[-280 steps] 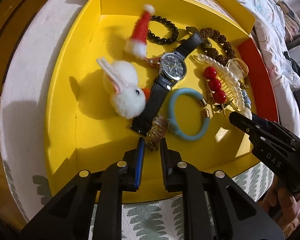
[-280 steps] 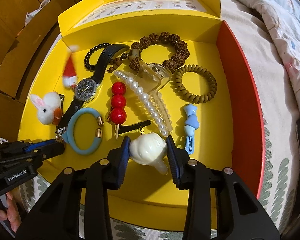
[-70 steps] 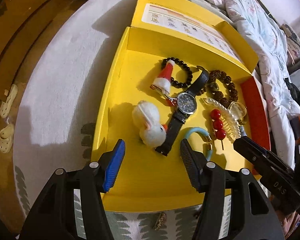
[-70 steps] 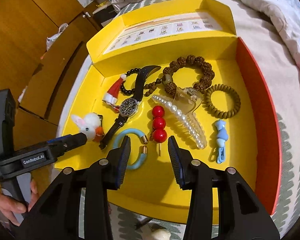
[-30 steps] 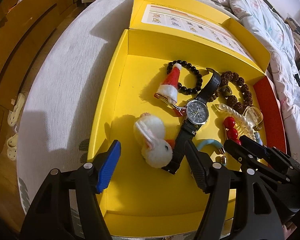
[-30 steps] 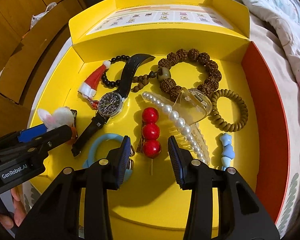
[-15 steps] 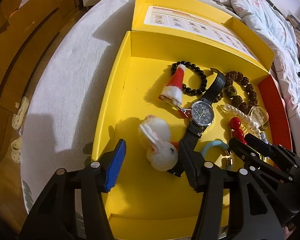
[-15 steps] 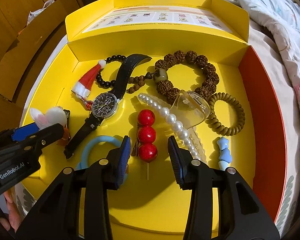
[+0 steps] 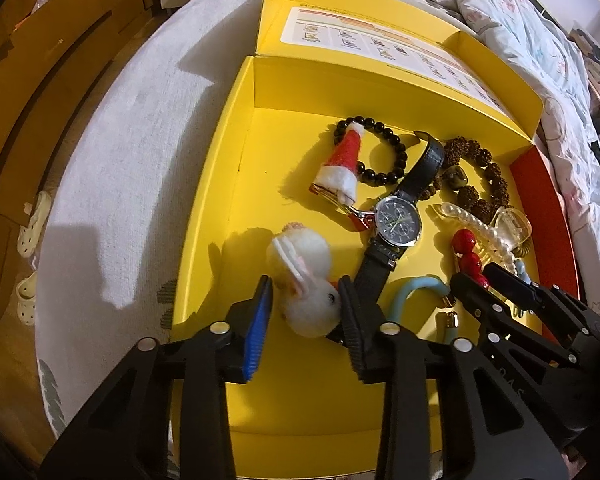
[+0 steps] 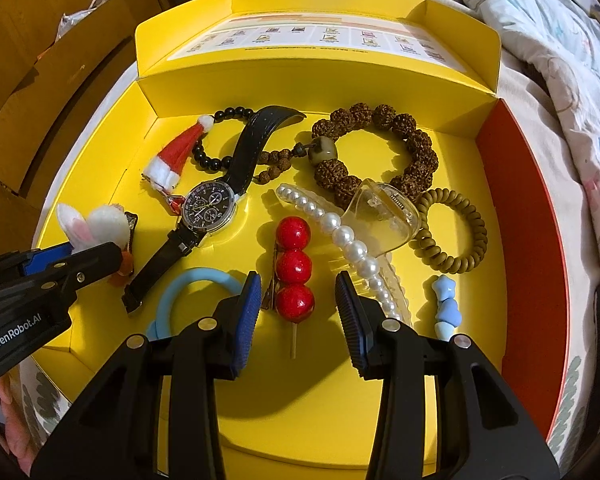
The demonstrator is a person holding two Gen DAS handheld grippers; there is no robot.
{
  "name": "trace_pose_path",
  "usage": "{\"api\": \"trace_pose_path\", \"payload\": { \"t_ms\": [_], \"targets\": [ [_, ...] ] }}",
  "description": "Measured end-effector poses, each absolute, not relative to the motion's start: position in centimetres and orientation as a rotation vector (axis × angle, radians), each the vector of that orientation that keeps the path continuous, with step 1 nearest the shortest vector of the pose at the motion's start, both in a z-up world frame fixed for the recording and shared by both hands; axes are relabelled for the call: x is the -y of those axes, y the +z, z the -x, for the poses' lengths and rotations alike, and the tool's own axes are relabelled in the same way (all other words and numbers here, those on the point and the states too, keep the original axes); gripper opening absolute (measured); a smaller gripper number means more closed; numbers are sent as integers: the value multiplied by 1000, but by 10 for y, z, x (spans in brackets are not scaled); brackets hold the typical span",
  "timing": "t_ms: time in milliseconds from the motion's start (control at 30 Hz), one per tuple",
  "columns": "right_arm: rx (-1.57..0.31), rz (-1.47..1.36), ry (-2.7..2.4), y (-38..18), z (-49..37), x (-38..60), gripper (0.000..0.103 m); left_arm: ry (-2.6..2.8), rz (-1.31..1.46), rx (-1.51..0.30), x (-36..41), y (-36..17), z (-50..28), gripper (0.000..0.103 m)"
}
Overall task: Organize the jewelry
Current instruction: 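Grasp the white rabbit plush with the left tool while the right tool grasps the red bead stick, then carry the rabbit plush and red bead stick out of the box over the bedspread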
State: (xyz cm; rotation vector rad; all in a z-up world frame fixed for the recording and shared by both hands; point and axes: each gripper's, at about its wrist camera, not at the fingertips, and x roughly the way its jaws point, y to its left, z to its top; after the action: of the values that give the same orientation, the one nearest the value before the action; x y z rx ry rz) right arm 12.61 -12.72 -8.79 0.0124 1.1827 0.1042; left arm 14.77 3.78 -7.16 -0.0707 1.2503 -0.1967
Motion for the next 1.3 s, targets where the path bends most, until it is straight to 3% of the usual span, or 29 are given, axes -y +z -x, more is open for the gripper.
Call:
{"api": "trace_pose_path", "payload": {
  "t_ms": [300, 467, 1300],
  "targets": [
    [-1177, 12, 112, -88, -126, 123, 40, -200, 80, -1254, -40, -71, -147, 30],
    [-1172, 51, 90, -89, -123, 121, 28, -200, 84, -1254, -41, -71, -147, 29],
    [-1130, -92, 193, -55, -113, 137, 26, -225, 141, -1198, -54, -43, -141, 27]
  ]
}}
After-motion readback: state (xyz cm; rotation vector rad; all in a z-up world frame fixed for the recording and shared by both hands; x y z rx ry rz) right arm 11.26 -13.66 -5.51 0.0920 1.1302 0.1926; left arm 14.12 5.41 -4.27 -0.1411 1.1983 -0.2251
